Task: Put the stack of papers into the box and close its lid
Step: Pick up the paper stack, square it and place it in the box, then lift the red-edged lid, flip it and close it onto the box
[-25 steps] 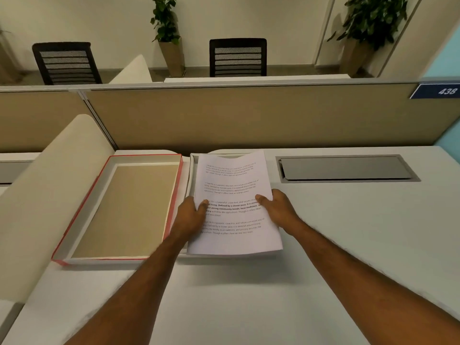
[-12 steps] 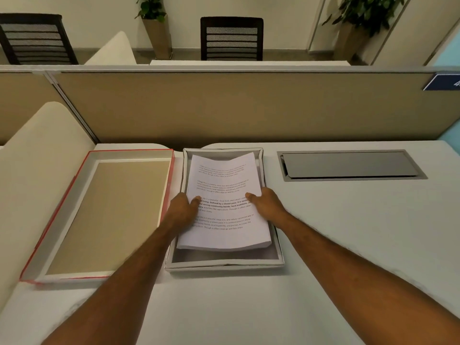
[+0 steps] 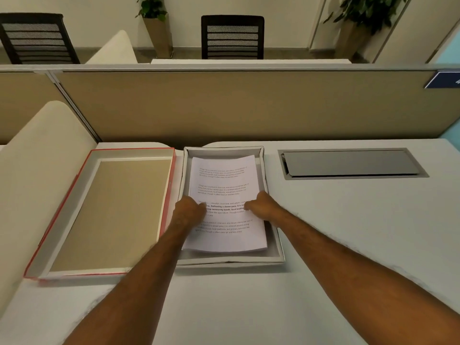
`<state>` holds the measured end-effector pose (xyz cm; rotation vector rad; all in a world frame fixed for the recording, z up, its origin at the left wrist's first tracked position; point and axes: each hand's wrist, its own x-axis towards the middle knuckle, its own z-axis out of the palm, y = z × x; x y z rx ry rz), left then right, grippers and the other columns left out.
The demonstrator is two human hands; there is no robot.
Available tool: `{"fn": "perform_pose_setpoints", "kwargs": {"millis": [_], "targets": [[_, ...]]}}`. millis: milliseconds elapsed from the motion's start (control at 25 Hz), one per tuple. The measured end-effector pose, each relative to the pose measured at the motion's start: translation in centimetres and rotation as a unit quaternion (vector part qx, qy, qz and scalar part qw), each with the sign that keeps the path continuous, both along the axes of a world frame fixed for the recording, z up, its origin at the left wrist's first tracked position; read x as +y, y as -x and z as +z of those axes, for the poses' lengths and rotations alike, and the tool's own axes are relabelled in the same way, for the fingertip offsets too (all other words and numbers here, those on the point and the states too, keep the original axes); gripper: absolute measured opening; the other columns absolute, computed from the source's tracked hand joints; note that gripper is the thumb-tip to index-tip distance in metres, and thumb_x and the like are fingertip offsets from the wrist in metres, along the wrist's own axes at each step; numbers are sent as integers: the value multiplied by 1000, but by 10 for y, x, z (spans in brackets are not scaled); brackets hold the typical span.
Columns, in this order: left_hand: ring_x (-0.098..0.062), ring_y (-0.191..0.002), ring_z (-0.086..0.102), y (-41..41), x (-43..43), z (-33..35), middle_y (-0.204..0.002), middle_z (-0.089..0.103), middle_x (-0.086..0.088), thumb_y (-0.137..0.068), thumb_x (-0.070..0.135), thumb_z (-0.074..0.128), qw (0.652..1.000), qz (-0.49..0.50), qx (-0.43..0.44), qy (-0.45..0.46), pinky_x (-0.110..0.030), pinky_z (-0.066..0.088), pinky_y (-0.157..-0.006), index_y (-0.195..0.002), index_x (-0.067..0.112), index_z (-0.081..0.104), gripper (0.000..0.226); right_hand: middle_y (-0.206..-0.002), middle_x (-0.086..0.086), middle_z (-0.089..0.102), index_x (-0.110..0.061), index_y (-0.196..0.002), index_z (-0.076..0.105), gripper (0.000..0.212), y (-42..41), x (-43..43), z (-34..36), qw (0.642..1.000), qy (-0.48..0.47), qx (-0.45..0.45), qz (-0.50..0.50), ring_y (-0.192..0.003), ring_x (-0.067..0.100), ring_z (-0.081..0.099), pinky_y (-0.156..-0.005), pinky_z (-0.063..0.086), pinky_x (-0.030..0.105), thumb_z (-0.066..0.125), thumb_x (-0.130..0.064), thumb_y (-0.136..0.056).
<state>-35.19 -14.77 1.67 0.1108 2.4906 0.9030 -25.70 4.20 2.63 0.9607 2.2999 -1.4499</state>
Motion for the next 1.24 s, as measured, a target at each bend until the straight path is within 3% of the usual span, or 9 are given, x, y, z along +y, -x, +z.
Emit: {"fn": "perform_pose_setpoints", "kwargs": {"millis": [120,240,320,520,600,760,1040,1240], "targets": [[-26,-92,63,-9,2,8,-123,65,-14,-88,36,66,1000,13,12,19,-24,43,-62,-119,2,56,47,-138,14,57,-3,-137,49,53,-4,-7,6,1000,-11,0,24,-119,31,59,-88,49,30,65,-14,-88],[-30,-100,66,-23,0,12,-119,66,-15,-85,37,69,997,5,57,44,-21,40,-58,-115,1,57,48,-146,14,49,-2,-144,32,73,-11,-18,10,997,-54,-9,49,-130,32,52,-102,48,34,70,-26,-87],[-31,-102,66,-35,-1,16,-119,67,-14,-84,35,71,995,-2,91,44,-23,41,-65,-115,3,56,48,-151,15,41,-2,-148,22,84,-17,-26,11,993,-105,1,55,-136,33,45,-109,44,42,69,-35,-86],[-28,-110,64,-53,-18,24,-125,65,-9,-85,36,69,981,-77,176,23,-26,41,-78,-125,8,52,52,-131,14,53,-8,-133,44,61,-40,-37,16,963,-248,34,98,-118,28,55,-96,52,44,63,-44,-87],[-26,-115,61,-59,-31,25,-129,63,-7,-85,42,66,971,-116,207,32,-32,46,-90,-131,11,51,56,-129,12,55,-10,-130,46,60,-52,-43,16,954,-275,36,112,-115,27,56,-94,53,45,62,-47,-86],[-27,-126,51,-69,-65,22,-142,52,-6,-86,57,57,956,-133,240,103,-47,39,-104,-139,17,45,67,-133,11,56,-12,-133,45,63,-69,-67,15,945,-286,59,148,-116,27,57,-94,54,44,62,-49,-85],[-29,-144,29,-72,-140,16,-160,27,-6,-84,74,40,958,-84,216,171,-56,27,-113,-147,21,33,83,-142,8,50,-13,-140,38,76,-65,-128,14,934,-286,94,193,-127,26,50,-103,45,41,63,-56,-82],[-32,-145,26,-71,-173,11,-160,23,-11,-80,79,37,962,-19,196,189,-58,26,-113,-150,15,26,96,-154,7,38,-12,-148,30,85,-60,-160,15,937,-245,110,222,-141,26,37,-110,36,40,60,-58,-83]]}}
